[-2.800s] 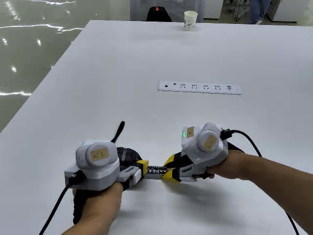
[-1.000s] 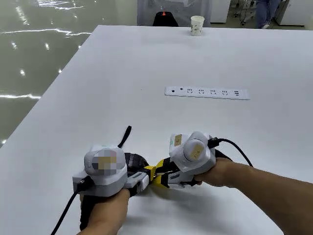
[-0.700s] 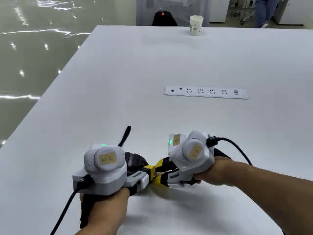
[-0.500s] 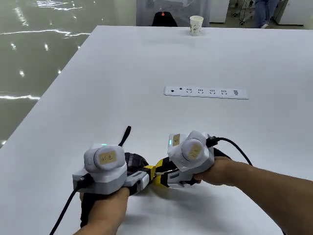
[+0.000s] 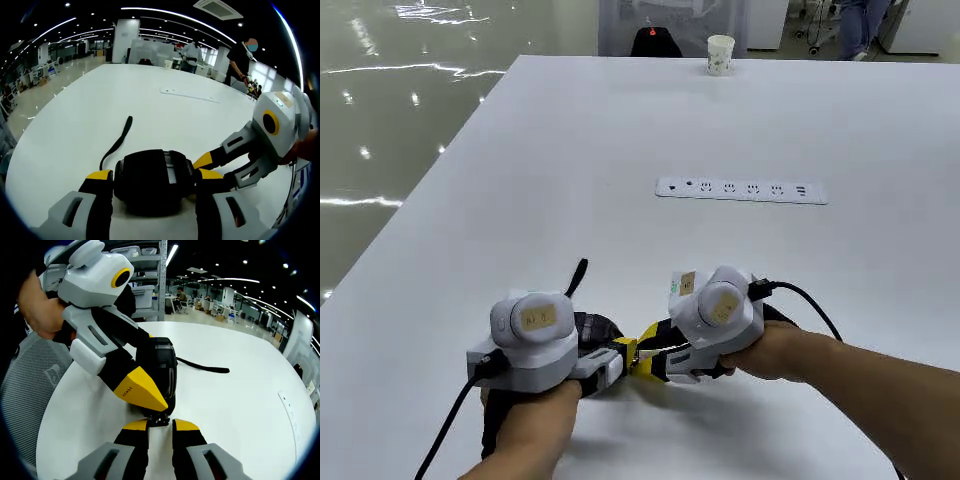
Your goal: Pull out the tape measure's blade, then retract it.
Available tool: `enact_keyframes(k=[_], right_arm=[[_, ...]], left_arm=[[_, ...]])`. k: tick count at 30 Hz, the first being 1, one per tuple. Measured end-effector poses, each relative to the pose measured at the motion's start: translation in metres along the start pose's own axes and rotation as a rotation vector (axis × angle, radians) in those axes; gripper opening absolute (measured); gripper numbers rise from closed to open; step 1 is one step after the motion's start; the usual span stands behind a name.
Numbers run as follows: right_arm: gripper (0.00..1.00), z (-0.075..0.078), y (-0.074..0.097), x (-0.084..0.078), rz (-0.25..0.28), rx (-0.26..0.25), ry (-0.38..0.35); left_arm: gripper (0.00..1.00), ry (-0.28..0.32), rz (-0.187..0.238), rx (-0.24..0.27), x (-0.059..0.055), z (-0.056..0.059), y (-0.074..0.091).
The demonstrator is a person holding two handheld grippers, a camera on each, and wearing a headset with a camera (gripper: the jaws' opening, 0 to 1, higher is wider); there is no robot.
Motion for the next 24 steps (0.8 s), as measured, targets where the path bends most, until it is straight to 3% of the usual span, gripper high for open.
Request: enact_keyframes(k=[9, 24], right_arm=[[0.16, -0.002, 0.016, -0.006, 0.021, -0.031, -0.044], [0.25, -0.015, 0.043, -0.028, 0.011, -0.083, -0.088]], left_arm=[[0.66, -0.013, 0.008, -0.005, 0.001, -0.004, 0.009], [0.72, -0.045, 0.019, -0.02, -0.004, -0.008, 0.024]])
Point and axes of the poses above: the centre of the closed fingertips' face, and the gripper's own axes: y roughly backward along the fingers, z roughly to its right, x roughly out of its top, the point moved 9 cm from there along y, roughly backward along the fingers, and after that the axes turned 12 degrees about -z, right-handed, at the moved point
